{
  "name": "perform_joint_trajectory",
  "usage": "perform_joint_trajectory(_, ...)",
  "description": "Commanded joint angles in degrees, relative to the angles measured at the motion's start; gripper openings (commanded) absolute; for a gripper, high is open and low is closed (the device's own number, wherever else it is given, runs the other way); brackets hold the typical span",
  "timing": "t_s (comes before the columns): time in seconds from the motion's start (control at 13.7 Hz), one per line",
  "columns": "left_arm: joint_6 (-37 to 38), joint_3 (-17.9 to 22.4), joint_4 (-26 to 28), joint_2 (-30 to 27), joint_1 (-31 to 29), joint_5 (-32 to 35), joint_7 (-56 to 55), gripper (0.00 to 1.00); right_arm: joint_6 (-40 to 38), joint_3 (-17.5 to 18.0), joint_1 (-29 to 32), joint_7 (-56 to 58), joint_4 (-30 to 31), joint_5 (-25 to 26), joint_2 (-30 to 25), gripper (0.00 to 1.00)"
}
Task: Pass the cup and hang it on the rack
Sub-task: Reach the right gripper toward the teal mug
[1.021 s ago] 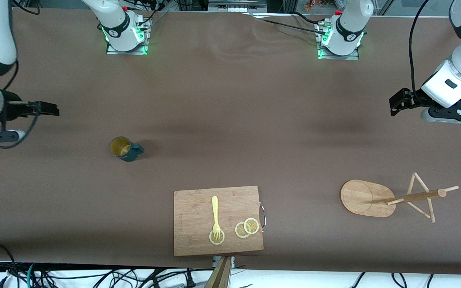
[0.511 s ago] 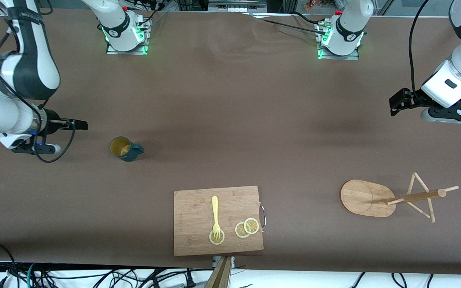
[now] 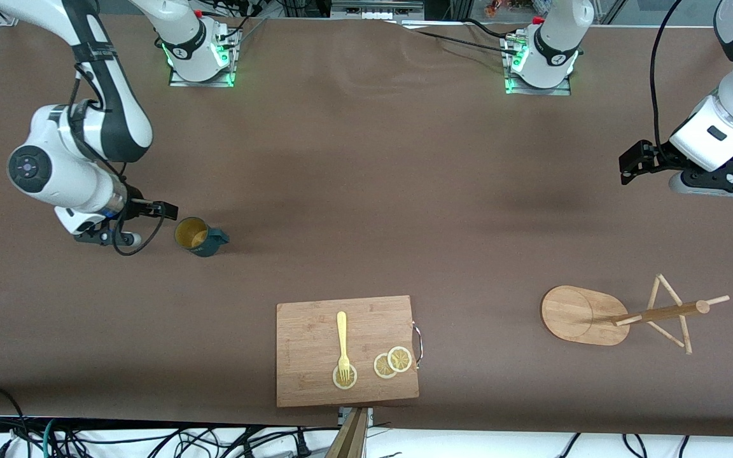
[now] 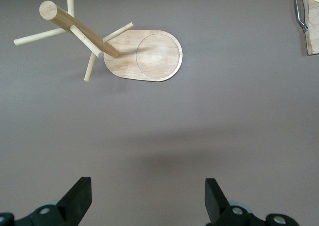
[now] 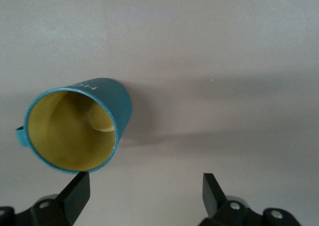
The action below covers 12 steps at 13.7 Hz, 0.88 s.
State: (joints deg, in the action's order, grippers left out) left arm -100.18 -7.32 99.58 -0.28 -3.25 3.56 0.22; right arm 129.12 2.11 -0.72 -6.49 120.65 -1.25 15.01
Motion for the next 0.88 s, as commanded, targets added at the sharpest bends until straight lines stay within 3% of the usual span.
perform_joint_trajectory(0.0, 1.2, -0.4, -1.5, 0.5, -0.4, -0.4, -0.2, 1.00, 3.9, 0.1, -0.3, -0.5, 1.5, -0.5, 0.5, 1.00)
perform_joint_trajectory(0.66, 1.2, -0.4, -1.5, 0.5, -0.4, -0.4, -0.2, 1.00, 12.2, 0.1, -1.4, -0.5, 1.4, -0.3, 5.3, 0.98)
perform_joint_trajectory(0.8, 1.2, -0.4, -1.5, 0.5, -0.4, -0.4, -0.2, 1.00, 12.3, 0.1, -1.4, -0.2, 1.3, -0.3, 5.3, 0.47)
